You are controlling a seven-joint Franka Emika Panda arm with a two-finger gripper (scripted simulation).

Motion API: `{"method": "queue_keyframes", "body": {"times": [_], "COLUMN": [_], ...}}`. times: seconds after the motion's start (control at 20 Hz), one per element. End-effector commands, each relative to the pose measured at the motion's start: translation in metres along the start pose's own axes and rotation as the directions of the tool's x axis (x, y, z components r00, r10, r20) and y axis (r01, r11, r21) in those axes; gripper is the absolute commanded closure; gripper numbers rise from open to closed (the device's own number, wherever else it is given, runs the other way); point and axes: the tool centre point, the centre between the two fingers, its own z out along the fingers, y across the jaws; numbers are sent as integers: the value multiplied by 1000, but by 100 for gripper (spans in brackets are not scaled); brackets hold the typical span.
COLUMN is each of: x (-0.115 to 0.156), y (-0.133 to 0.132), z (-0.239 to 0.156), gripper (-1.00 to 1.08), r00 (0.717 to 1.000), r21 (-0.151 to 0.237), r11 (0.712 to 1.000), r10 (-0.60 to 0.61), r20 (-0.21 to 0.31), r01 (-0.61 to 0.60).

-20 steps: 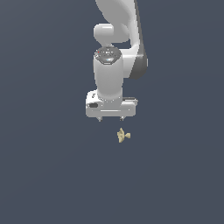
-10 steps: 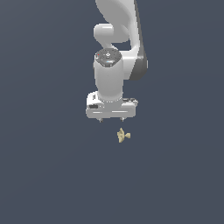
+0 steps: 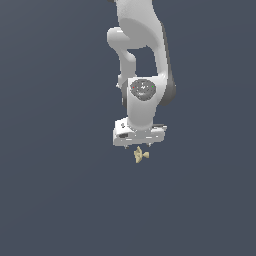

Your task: Pick up the object and move it to a goal position.

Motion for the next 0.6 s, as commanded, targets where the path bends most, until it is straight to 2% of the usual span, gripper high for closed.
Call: {"method": "queue_keyframes", "body": {"times": [0.0, 0.25, 0.55], "x": [1, 1, 0], "y": [-12, -27, -28], "z": [17, 35, 39], "gripper": [-92, -92, -92], "r00": [1000, 998, 998], "r21": [-4, -6, -6], "r11": [1000, 998, 998], "r10": [-26, -56, -59], "r20": [3, 6, 8], "r01": [26, 56, 59]}}
